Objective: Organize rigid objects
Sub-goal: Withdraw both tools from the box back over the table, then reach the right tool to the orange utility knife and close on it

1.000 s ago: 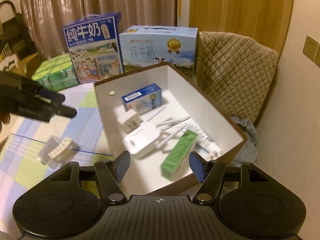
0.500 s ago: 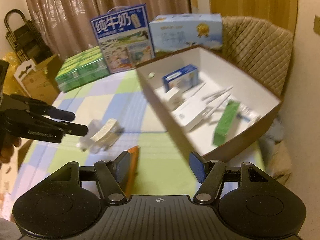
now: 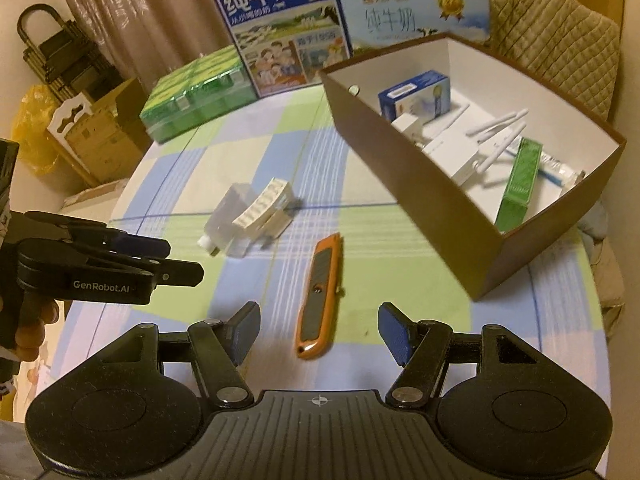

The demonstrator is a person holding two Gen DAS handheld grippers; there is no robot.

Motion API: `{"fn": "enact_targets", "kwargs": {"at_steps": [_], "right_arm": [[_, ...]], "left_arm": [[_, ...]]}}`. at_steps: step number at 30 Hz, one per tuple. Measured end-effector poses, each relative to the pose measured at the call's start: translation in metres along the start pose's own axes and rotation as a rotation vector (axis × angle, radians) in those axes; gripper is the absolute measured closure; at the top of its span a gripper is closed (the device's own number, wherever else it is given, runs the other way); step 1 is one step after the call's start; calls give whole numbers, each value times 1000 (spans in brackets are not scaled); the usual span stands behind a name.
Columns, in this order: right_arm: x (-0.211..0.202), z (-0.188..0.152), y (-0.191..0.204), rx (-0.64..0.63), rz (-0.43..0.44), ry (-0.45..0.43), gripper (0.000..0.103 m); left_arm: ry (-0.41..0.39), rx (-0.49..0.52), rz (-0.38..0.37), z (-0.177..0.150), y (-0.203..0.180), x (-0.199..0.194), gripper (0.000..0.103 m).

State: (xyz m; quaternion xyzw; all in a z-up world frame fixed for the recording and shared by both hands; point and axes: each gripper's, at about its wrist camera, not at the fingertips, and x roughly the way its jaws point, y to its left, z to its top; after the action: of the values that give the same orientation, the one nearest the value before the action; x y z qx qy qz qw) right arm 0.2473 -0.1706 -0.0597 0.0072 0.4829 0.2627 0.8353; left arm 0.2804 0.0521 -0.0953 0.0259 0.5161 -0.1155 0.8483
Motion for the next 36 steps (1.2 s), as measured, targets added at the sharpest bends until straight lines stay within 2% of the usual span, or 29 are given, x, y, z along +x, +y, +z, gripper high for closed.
{"fn": "enact_targets", "kwargs": {"at_steps": [17,36], "right_arm": [[31,-5,15,13,4,70,41],[68,2,18,-8,-52,90,41]], "left_arm": [[52,-84,66,-33,33,7,54],[59,-117,105,-35,57,18,54]]}}
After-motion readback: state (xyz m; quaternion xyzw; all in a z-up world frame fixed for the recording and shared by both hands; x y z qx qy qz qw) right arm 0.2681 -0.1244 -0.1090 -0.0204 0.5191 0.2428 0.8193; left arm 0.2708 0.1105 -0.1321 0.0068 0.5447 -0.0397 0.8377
